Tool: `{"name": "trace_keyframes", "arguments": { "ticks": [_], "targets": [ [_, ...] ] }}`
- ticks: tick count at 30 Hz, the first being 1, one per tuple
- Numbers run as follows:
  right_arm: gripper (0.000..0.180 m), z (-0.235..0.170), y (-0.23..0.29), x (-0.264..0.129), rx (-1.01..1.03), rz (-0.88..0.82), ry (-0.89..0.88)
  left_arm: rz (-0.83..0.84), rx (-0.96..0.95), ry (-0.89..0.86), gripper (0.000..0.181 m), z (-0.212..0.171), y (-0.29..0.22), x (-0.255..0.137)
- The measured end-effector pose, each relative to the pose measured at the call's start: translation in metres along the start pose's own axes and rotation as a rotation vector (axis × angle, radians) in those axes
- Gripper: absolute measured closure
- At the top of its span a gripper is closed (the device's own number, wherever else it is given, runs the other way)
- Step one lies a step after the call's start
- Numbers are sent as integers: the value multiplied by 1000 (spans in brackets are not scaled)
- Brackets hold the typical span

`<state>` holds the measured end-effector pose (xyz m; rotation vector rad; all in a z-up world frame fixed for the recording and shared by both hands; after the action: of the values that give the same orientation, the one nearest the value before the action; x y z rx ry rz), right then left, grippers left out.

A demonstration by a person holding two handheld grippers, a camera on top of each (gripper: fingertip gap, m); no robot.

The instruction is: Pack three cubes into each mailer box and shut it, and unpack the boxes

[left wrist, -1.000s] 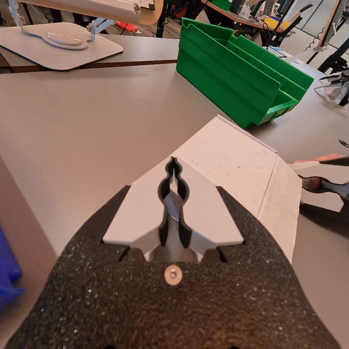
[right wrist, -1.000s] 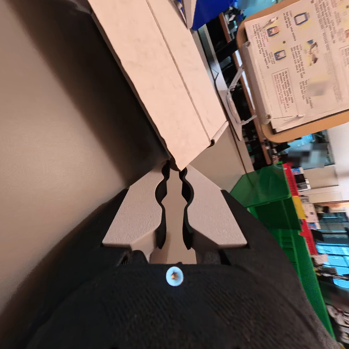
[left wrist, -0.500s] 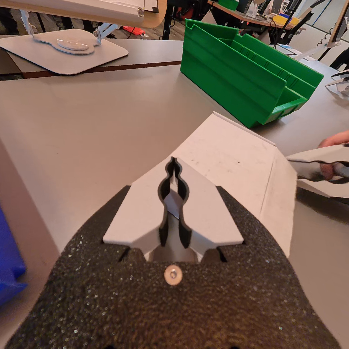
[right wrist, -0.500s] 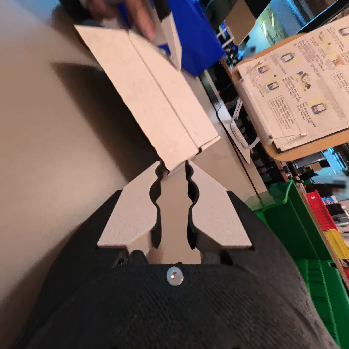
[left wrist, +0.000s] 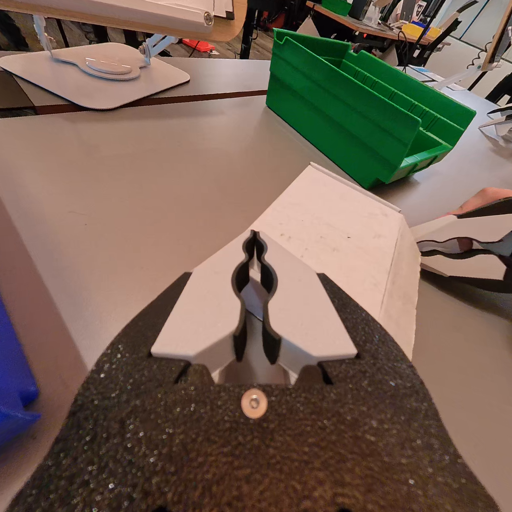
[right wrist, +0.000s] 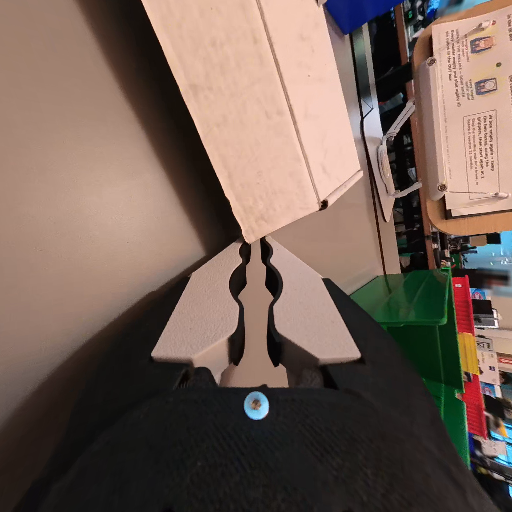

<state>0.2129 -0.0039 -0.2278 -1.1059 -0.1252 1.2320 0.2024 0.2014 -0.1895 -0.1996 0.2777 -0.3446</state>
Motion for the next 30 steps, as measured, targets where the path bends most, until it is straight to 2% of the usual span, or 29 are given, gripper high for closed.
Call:
{"name": "trace_keyframes", "arguments": {
  "ticks": [3, 6, 9, 15, 23, 30],
  "targets": [
    [174, 0, -1, -1, 44, -20, -48, 1, 0, 0, 181, 0, 0, 0],
    [166, -2, -7, 2, -50, -139, -21, 1, 3, 0, 181, 0, 0, 0],
    [166, 0, -6, 4, -74, -169, 0, 1, -3, 0, 181, 0, 1, 0],
    [171, 4, -3, -2, 129, -34, -140, 1, -7, -1, 181, 0, 1, 0],
    [171, 9, 0, -5, 224, 101, -201, -6, -14, 0, 181, 0, 1, 0],
    [170, -1, -8, 2, 126, -38, -105, -2, -10, -1, 181, 0, 1, 0]
  ]
}}
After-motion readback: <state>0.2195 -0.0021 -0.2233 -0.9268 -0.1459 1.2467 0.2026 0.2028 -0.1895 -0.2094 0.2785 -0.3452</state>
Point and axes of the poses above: each gripper's, where its closed fingertips meet, x out along the fingers, z out of its top, y = z × x across the jaws, the point moved 4 cm from there along -x, back along the fingers, and after that the axes turned 8 degrees about -y, right-handed, at the moved point
